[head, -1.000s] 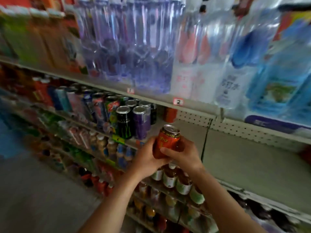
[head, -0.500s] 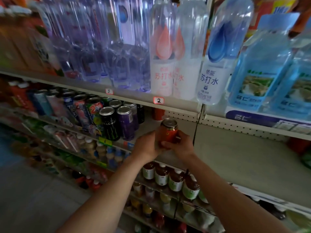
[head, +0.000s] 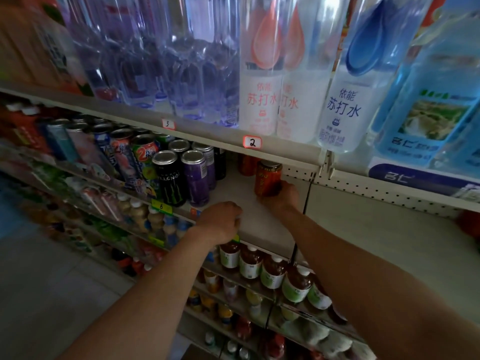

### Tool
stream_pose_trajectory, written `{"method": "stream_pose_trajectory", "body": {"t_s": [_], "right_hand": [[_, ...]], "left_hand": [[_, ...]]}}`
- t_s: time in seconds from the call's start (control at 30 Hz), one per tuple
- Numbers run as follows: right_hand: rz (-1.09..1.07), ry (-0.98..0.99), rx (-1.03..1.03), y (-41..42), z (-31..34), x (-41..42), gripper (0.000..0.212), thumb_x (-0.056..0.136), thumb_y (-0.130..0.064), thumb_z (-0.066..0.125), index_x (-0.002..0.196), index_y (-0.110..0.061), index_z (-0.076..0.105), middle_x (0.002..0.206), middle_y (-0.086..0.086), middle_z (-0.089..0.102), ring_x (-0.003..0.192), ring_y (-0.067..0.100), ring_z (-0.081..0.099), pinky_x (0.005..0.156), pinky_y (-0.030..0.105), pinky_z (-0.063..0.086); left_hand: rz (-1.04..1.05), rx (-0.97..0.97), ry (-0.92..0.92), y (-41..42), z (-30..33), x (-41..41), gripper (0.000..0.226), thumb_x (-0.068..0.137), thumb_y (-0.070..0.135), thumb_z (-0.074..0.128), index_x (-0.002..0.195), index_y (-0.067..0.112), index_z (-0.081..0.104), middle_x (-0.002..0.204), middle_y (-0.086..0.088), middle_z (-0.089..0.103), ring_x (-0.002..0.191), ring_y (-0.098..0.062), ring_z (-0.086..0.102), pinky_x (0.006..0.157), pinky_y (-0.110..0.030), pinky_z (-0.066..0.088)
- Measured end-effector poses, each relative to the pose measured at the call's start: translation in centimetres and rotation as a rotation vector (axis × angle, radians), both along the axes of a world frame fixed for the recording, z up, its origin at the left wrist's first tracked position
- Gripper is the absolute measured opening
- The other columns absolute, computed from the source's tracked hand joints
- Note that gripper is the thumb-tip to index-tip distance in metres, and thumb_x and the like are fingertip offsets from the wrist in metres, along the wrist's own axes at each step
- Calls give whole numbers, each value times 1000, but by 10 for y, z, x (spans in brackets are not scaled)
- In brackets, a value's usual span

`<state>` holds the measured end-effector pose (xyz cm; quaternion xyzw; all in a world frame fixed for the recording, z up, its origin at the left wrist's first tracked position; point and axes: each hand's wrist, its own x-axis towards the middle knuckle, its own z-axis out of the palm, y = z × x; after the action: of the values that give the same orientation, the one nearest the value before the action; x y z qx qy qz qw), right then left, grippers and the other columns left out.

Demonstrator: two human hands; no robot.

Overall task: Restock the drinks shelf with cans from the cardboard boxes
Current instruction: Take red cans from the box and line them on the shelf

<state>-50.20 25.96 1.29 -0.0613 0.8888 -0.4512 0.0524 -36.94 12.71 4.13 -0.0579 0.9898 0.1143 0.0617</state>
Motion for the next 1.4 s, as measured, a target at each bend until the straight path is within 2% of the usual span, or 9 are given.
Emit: {"method": "stream_pose_trajectory", "body": {"t_s": [0.2, 0.4, 0.53, 0.7, 0.87, 1.07, 1.23, 1.33, 1.4], "right_hand": [[-23, 10, -40, -7, 0, -18, 44, 80, -32, 76, 118, -15, 61, 114, 6, 67, 106, 23, 63, 85, 24, 47], [-95, 37, -53, -18, -8, -18, 49, 74, -54, 72, 115, -29, 63, 115, -3, 71, 105, 21, 66, 90, 35, 54], [-132, 43, -18, -19, -8, -24, 53, 71, -56, 68, 118, -32, 60, 115, -2, 71, 107, 25, 66, 90, 40, 55], [-171, 29, 53, -18, -4, -40, 53, 73, -62, 65, 116, -31, 66, 116, 1, 71, 108, 26, 66, 90, 36, 54], [-181, 15, 97, -18, -6, -48, 68, 61, -74, 59, 113, -30, 67, 111, 1, 72, 102, 25, 68, 90, 39, 56], [-183, 11, 135, -18, -6, -51, 66, 68, -70, 64, 117, -26, 67, 117, 4, 70, 108, 27, 66, 90, 35, 52], [-84, -63, 89, -14, 0, -48, 67, 68, -51, 80, 124, -20, 62, 126, 6, 65, 113, 26, 63, 96, 38, 54], [-95, 16, -27, -13, 12, -12, 65, 73, -42, 79, 125, -12, 56, 127, 14, 59, 115, 28, 58, 98, 40, 51], [-108, 310, -193, -5, 24, 37, 48, 79, -31, 76, 120, -12, 58, 120, 10, 61, 105, 17, 58, 90, 27, 51]], "left_hand": [[-8, 20, 37, -8, -3, -2, 35, 102, 23, 39, 132, 23, 55, 141, 2, 49, 126, -22, 48, 95, -29, 37], [-26, 40, 71, -12, -11, -3, 36, 100, 24, 42, 133, 26, 56, 141, 4, 49, 124, -20, 50, 101, -32, 43], [-17, 42, 91, -13, -13, -4, 35, 100, 24, 42, 132, 26, 56, 138, 5, 50, 121, -19, 52, 98, -31, 44], [-12, 39, 81, -12, -12, -5, 35, 100, 25, 42, 133, 27, 55, 139, 5, 49, 122, -19, 52, 98, -33, 44], [0, 54, 78, -12, -11, -6, 35, 100, 24, 43, 132, 28, 55, 139, 6, 50, 122, -18, 52, 98, -34, 45], [-1, 35, 81, -12, -12, -6, 35, 100, 24, 42, 132, 30, 55, 139, 8, 49, 120, -18, 53, 92, -29, 42], [-23, 26, 72, -9, -9, 0, 32, 100, 24, 42, 130, 25, 56, 135, 4, 52, 120, -21, 52, 93, -33, 43], [-15, 114, 441, -14, -17, 27, 25, 94, 19, 54, 118, 17, 62, 120, 1, 60, 109, -20, 59, 87, -37, 50], [43, 191, 710, -13, -22, 51, 22, 94, 19, 58, 114, 16, 64, 113, 2, 62, 102, -15, 60, 85, -33, 52]]}}
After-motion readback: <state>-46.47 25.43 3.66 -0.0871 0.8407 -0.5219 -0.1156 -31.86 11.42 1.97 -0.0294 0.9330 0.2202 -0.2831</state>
